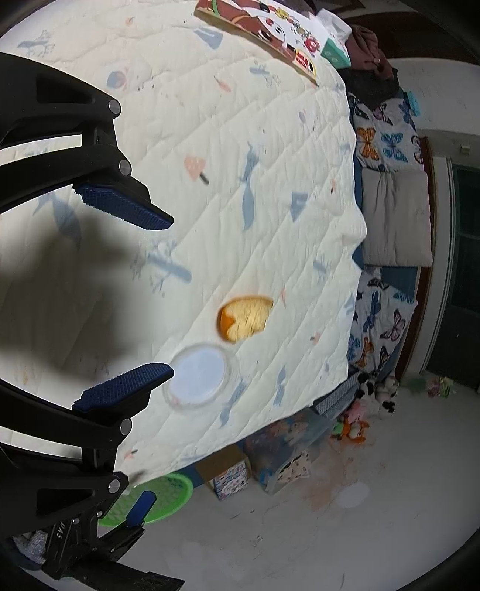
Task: Collect trash
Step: 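Move both tools back over the bed toward the bread crust and lid, then grasp the clear plastic lid by its rim with the right tool, then grasp the orange bread crust with the left tool while the right tool holds the lid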
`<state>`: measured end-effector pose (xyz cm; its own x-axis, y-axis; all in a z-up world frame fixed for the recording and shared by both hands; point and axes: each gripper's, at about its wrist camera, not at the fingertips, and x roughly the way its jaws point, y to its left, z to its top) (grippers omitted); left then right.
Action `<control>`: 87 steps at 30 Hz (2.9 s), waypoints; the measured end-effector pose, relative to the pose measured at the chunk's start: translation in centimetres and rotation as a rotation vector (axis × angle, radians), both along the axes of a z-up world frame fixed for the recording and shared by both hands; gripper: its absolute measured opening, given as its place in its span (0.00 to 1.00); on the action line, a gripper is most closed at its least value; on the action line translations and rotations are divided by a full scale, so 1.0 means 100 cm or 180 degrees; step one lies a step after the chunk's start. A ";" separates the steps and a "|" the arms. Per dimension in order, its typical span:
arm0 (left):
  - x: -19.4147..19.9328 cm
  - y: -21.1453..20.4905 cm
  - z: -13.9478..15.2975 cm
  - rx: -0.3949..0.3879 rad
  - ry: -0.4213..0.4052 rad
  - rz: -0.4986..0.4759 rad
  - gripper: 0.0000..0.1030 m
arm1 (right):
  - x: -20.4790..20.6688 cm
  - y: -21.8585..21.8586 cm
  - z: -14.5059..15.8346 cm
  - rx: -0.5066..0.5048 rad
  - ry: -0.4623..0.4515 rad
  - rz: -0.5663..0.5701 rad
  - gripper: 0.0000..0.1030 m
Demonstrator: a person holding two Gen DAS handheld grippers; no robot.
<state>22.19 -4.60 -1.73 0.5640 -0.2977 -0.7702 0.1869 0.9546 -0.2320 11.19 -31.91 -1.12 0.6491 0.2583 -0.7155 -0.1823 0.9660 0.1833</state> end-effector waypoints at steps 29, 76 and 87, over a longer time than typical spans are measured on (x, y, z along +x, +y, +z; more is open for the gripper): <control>0.025 0.050 -0.027 -0.0029 0.0240 0.0251 0.71 | 0.117 0.074 -0.048 -0.0406 0.0336 0.0340 0.91; 0.124 -0.076 -0.063 0.0631 -0.0012 -0.1753 0.75 | 0.031 0.021 -0.012 -0.0209 0.0148 0.0185 0.88; 0.131 -0.079 -0.071 0.0623 -0.0125 -0.1866 0.60 | 0.034 0.020 -0.016 -0.0199 0.0197 0.0114 0.88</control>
